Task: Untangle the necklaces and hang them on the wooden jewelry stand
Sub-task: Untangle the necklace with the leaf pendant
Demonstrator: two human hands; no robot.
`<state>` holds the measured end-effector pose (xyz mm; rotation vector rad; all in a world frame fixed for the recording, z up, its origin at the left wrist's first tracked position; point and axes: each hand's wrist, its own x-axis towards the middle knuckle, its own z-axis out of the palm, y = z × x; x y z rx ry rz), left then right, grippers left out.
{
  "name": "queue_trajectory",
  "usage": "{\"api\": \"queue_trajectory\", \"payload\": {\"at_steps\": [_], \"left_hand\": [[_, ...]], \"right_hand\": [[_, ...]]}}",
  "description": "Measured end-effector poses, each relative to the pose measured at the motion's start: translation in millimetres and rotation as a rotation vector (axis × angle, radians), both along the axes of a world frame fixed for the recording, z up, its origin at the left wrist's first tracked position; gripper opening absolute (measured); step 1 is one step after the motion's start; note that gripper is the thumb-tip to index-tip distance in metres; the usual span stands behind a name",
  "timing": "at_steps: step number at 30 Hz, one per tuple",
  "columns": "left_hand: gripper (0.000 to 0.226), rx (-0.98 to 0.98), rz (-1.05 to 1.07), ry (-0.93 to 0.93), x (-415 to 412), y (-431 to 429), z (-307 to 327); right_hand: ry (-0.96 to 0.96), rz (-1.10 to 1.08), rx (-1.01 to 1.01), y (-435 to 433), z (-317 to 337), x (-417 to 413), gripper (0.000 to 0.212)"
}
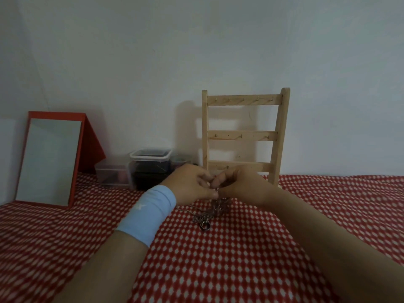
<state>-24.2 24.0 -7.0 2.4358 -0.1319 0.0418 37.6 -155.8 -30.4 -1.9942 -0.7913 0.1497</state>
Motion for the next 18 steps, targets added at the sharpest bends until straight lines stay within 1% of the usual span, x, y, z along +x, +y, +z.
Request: {"api": "queue_trajectory", "payload": {"at_steps": [1, 4, 5, 8, 12, 14, 16, 17, 18], "left_hand": [[0.040, -0.004, 0.012, -0.002, 0.5, 0.9, -2.2], [0.019, 0.049, 0.000, 0.004, 0.0, 5.8, -5.4], [0.014, 0.037, -0.002, 0.001, 0.1, 5.5, -5.9], [0.023, -0.106, 0.035, 0.017, 1.1, 1.7, -7.4], [0.010, -0.007, 0.020, -0.015, 2.0, 2.5, -8.9], [0.012, -0.027, 0.004, -0.021, 1.3, 3.2, -7.0], [0.016, -0.057, 0.038, -0.058, 2.3, 3.6, -6.1], [0.017, -0.112, 0.061, -0.066, 3.1, 3.5, -6.2], [0.018, -0.212, 0.081, -0.049, 4.2, 3.5, -6.9]], "right_hand": [[-0.005, -0.012, 0.015, -0.3, 0.1, -0.2, 0.016], [-0.025, -0.036, 0.023, -0.1, -0.1, 0.1, 0.024], [-0.035, -0.033, 0.020, 0.3, -0.1, 0.1, 0.025], [-0.077, -0.015, 0.010, 2.9, -0.1, -0.2, 0.022], [-0.085, 0.005, -0.013, 3.1, -0.6, -0.9, 0.023], [-0.075, 0.023, -0.009, 1.4, -0.3, -0.2, 0.020], [-0.042, 0.042, -0.015, -0.8, 1.6, 0.2, 0.017], [-0.029, 0.044, -0.030, -1.9, 2.4, 0.3, 0.016], [-0.021, 0.038, -0.040, -3.2, 2.9, 0.7, 0.016]]}}
